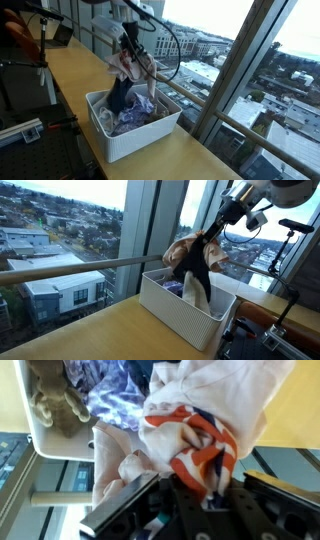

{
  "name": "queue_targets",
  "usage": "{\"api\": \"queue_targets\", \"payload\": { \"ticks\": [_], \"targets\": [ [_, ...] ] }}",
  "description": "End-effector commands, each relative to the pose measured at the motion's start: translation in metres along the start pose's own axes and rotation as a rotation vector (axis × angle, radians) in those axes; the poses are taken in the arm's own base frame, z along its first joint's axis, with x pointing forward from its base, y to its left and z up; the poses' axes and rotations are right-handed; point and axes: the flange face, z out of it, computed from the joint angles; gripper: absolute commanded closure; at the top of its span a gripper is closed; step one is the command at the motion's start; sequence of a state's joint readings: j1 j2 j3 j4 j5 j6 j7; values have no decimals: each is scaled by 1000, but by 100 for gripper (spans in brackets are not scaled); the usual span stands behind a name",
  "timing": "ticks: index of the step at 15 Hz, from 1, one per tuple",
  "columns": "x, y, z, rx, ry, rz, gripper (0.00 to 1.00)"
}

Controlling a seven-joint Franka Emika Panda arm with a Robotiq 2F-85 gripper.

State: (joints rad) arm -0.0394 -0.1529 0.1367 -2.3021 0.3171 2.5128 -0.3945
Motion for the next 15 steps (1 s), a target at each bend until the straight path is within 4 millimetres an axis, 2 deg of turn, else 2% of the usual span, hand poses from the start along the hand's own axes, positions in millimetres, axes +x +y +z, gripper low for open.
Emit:
{"api": "queue_targets", "payload": {
  "ticks": [1,4,7,11,15],
  "targets": [
    [22,-35,-90,6,121,-72,95],
    [45,-81,-157,3,219,-163,95],
    [63,-141,-210,30,273,-263,95],
    [85,-229,-259,80,295,-378,95],
    [102,-311,-293,98,321,-479,95]
  ]
}}
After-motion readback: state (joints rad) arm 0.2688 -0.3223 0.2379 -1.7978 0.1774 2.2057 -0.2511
